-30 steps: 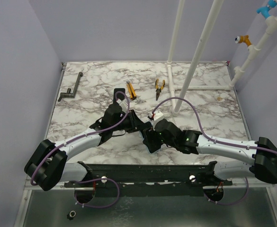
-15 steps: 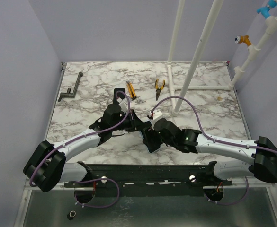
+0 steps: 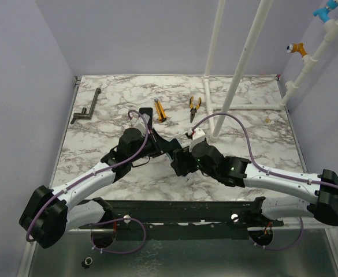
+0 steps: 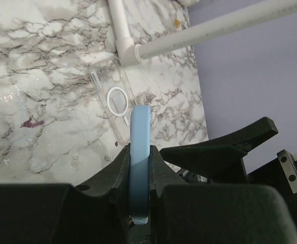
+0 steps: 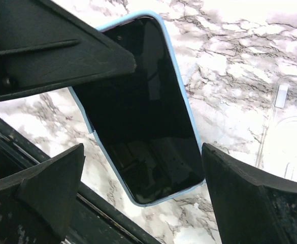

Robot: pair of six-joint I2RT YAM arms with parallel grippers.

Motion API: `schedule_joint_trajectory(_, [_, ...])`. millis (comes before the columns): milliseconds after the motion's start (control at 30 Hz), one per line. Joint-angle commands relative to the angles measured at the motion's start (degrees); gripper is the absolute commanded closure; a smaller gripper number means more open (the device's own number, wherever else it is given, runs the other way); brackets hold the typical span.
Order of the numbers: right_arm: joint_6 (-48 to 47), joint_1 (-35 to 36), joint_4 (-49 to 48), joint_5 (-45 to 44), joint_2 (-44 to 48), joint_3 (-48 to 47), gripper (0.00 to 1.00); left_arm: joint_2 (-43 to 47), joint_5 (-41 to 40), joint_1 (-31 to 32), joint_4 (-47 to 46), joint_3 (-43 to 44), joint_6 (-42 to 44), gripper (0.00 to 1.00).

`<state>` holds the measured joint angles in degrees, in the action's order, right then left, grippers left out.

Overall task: Take the phone out of the phone case
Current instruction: Pick up the phone at the center of the board.

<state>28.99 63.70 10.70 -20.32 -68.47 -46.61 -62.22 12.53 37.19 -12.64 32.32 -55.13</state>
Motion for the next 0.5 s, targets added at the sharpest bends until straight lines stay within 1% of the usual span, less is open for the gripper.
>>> schedule_joint_trajectory(0, [8.31, 0.29, 0.29, -4.23, 1.2, -1.36, 0.0, 4.21, -7.17, -0.45, -0.55, 2.34, -1.52, 1.0])
schedule_joint_trajectory(100, [11.73, 0.36, -5.68, -5.19, 6.71, 3.13, 0.0, 7.23, -11.23, -0.88, -0.22, 2.42, -1.72, 1.0])
schedule_joint_trajectory(200, [11.84, 0.13, -14.04, -1.73, 13.73, 7.94, 0.0, 11.15, -15.47, -1.31, -1.11, 1.48, -2.26, 1.0])
schedule_joint_trajectory(333, [10.83, -0.3, -17.37, 3.97, 19.89, 9.92, 0.0, 16.41, -18.31, -2.31, -7.54, -1.92, -4.61, 1.0])
schedule_joint_trajectory(400, [12.14, -0.43, -20.06, 5.85, 21.47, 10.97, 0.0, 18.07, -17.99, -3.41, -11.82, -3.46, -7.61, 1.0])
schedule_joint_trajectory(467, [14.09, -0.95, -20.17, 6.54, 21.34, 10.43, 0.0, 18.99, -16.4, -4.83, -15.9, -4.54, -11.42, 1.0])
